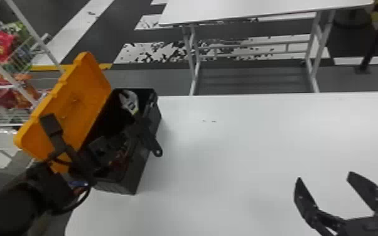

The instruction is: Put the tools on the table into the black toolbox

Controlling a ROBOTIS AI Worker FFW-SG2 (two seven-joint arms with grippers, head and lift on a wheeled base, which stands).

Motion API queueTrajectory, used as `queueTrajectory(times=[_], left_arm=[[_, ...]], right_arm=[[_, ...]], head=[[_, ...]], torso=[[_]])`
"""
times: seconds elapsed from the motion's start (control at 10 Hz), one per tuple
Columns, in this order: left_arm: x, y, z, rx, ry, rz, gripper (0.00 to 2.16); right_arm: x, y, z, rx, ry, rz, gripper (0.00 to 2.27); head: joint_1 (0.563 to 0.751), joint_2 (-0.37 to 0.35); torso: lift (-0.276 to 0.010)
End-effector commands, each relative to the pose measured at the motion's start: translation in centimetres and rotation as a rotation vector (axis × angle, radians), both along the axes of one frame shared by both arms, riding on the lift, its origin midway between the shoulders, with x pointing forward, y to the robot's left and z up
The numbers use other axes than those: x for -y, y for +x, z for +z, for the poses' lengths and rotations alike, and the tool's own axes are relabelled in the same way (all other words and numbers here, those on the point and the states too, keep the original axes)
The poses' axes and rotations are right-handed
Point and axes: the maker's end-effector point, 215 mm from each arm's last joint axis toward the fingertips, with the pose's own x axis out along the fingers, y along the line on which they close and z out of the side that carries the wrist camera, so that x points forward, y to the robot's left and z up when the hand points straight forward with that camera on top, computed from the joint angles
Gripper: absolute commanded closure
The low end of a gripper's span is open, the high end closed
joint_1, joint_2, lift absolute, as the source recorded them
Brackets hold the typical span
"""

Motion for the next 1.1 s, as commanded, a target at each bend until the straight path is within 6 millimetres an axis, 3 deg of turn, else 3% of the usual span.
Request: queueTrajectory(times=[0.0, 0.4, 0.7, 0.8, 0.9, 1.0], left_arm=[[-3.5, 0.3, -0.3, 0.002, 0.071, 0.071, 2.13], [-10.3, 1.1, -0.1, 0.042, 0.22, 0.23, 2.14], [-12.7, 1.5, -1.8, 0.04, 0.301, 0.302, 2.04], [-12.7, 1.3, -2.9, 0.033, 0.295, 0.307, 1.68], [-12.1, 1.0, -3.1, 0.053, 0.277, 0.297, 0.41], [-11.1, 0.3, -3.3, 0.075, 0.294, 0.28, 0.0]], right_arm=[[1.5, -0.1, 0.0, 0.008, 0.004, -0.03, 0.16], [4.1, -0.6, -0.5, 0.019, 0.016, -0.08, 0.16], [4.6, -0.6, 1.5, 0.104, 0.047, -0.111, 0.16], [4.9, -0.7, 2.9, 0.159, 0.069, -0.124, 0.16], [5.7, -0.9, 4.3, 0.221, 0.094, -0.146, 0.16], [7.5, -1.6, 8.3, 0.388, 0.141, -0.189, 0.16]], head=[[0.695, 0.276], [0.695, 0.335], [0.695, 0.35], [0.695, 0.35], [0.695, 0.35], [0.695, 0.35]], torso=[[-0.075], [-0.075], [-0.075], [-0.075], [-0.075], [-0.075]])
